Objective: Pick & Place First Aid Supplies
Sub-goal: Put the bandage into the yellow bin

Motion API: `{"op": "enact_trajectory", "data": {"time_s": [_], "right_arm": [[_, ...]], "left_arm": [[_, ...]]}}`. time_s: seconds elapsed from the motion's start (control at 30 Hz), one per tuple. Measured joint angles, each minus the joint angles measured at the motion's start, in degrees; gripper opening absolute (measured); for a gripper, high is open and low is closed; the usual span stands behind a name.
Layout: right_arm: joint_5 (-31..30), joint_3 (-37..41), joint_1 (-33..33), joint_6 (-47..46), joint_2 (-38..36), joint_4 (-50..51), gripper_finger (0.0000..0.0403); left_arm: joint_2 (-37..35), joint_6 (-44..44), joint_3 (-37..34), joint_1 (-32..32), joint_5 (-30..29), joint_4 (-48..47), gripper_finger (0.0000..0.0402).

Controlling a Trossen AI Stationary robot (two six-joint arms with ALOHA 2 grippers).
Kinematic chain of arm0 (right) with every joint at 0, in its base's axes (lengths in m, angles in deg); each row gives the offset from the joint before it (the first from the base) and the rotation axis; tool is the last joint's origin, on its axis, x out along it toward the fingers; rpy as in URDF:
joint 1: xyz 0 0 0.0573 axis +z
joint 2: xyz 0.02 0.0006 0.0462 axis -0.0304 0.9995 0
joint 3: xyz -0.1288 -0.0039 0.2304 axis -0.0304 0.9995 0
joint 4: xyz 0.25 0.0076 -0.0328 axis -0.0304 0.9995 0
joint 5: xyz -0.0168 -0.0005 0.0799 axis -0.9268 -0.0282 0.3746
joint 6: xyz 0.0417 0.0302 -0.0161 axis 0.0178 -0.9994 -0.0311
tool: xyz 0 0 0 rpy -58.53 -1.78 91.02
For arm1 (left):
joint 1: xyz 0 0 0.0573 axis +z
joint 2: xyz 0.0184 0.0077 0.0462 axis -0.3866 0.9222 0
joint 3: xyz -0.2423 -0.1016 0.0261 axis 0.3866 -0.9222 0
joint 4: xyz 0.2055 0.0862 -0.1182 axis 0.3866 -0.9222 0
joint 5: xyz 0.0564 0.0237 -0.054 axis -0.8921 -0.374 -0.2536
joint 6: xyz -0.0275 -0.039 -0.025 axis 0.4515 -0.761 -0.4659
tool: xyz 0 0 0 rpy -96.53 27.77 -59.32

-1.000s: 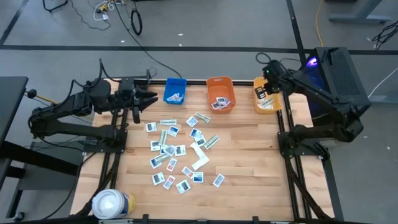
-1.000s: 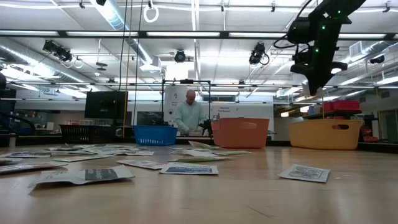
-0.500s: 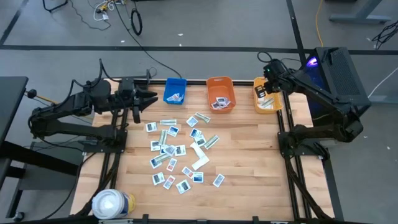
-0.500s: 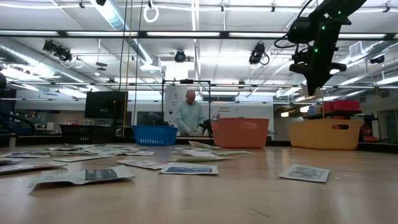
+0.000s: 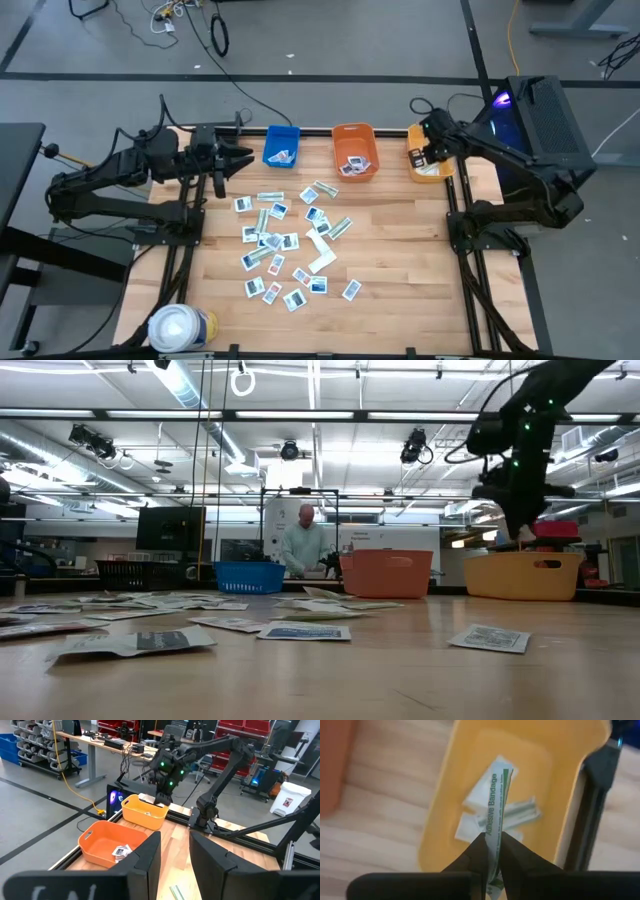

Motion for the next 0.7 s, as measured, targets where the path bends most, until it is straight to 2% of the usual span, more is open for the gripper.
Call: {"op": "enact_trajectory", "data": {"time_s": [0.2, 0.7], "right_arm": [[1.71, 5.52, 0.02, -1.44, 0.00, -3.87, 0.0043], [1.23, 5.90, 0.04, -1.84, 0.00, -6.72, 0.0052]], "left_arm": [[0.00, 0.00, 0.00, -0.02, 0.00, 0.00, 0.0106], [0.00, -1.22, 0.00, -0.02, 0.00, 0.00, 0.0106]]}}
